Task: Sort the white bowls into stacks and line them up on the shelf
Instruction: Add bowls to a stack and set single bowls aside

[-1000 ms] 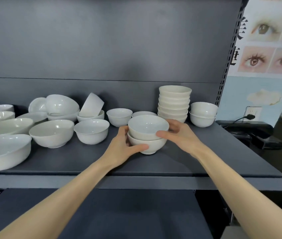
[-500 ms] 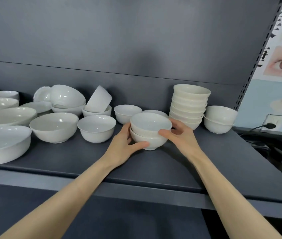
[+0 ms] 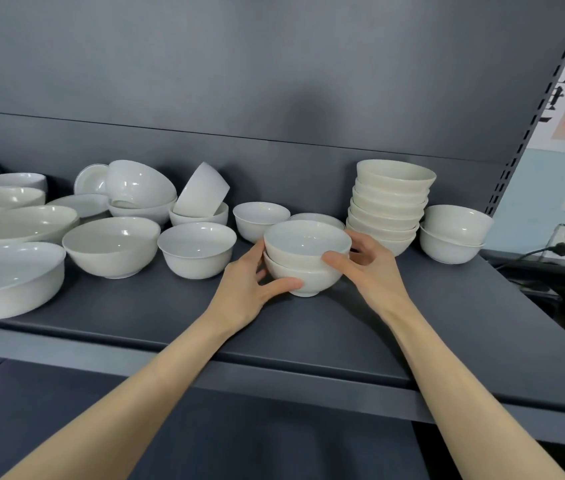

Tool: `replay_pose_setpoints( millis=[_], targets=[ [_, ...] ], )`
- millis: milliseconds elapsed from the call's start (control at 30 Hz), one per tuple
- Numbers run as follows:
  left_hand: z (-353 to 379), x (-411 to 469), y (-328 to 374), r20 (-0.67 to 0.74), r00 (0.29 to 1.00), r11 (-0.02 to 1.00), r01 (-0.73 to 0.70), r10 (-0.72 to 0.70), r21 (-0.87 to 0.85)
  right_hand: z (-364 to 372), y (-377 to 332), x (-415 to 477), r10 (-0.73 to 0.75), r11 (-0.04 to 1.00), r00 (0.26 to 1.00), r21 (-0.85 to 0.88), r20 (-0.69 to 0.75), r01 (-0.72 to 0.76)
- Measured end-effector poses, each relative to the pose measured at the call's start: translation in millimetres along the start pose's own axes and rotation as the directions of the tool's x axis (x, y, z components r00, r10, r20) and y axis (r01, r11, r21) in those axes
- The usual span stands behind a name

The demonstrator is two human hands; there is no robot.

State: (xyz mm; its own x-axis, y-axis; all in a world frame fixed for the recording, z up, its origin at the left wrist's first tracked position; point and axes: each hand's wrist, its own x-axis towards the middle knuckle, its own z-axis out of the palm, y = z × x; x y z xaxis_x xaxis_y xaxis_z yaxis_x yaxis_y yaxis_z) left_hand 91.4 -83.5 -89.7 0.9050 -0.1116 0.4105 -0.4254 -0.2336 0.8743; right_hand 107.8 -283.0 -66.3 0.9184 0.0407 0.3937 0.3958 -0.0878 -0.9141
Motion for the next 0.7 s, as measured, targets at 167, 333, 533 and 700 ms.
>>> replay_pose_setpoints(
  millis=[167,333,533,700],
  targets=[
    [0.3,-0.6,0.1,-0.009,1.000,1.000,0.018,-0.018,-0.026,0.5,0.5,-1.4,0.005,1.000,1.000,-0.002,0.010,-0.005],
    [0.4,-1.3,1.1,-0.003,0.999,0.995,0.040,-0.040,-0.087,0.8,0.8,-2.1,-0.004,1.000,1.000,0.005,0.026,0.004],
    [0.0,-2.6,3.1,-0.019,0.998,0.997,0.056,-0.057,-0.050,1.8,3.9,-1.0,0.012,1.000,1.000,-0.023,0.020,-0.012],
    [-1.3,-6.6,9.3,-0.024,0.993,0.987,0.118,-0.116,0.111,0.8,0.0,-4.0,0.027,0.996,0.998,-0.090,0.054,-0.022]
  ],
)
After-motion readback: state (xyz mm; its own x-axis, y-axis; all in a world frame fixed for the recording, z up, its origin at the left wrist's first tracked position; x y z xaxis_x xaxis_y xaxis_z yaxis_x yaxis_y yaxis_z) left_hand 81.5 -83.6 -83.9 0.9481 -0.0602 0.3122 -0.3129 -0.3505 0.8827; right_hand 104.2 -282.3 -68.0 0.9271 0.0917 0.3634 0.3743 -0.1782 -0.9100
